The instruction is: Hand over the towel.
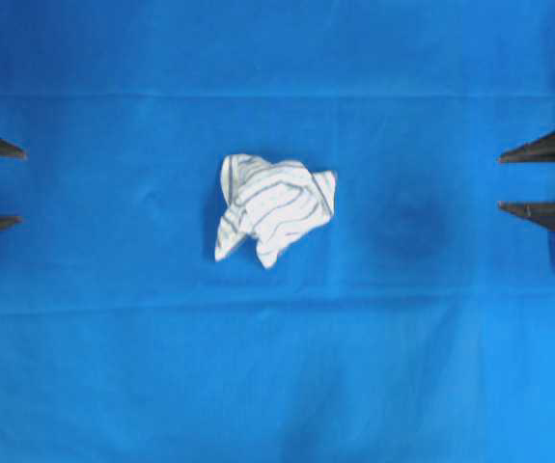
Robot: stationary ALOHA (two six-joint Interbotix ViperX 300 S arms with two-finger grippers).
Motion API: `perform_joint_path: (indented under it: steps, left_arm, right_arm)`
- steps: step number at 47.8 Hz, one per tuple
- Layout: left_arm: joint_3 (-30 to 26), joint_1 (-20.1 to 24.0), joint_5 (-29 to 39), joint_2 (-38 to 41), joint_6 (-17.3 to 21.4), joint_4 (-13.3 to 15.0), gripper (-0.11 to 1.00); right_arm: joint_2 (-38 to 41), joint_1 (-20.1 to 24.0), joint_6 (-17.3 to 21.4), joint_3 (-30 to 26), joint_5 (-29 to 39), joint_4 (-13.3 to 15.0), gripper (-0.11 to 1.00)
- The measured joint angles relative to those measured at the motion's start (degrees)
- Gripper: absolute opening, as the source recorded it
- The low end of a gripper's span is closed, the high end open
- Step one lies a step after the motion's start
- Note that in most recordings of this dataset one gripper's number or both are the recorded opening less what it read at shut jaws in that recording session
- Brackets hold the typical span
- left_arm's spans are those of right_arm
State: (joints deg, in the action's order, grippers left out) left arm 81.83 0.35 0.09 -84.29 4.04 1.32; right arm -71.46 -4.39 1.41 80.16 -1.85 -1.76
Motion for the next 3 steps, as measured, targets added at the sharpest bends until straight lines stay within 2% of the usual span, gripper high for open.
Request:
perform_joint_path:
  steps: [3]
  left_arm:
    - [0.5,0.1,0.0,-0.2,-0.3,-0.1,0.91]
  right_arm:
    - [0.4,0.0,0.1,0.6,-1.4,-0.5,0.68]
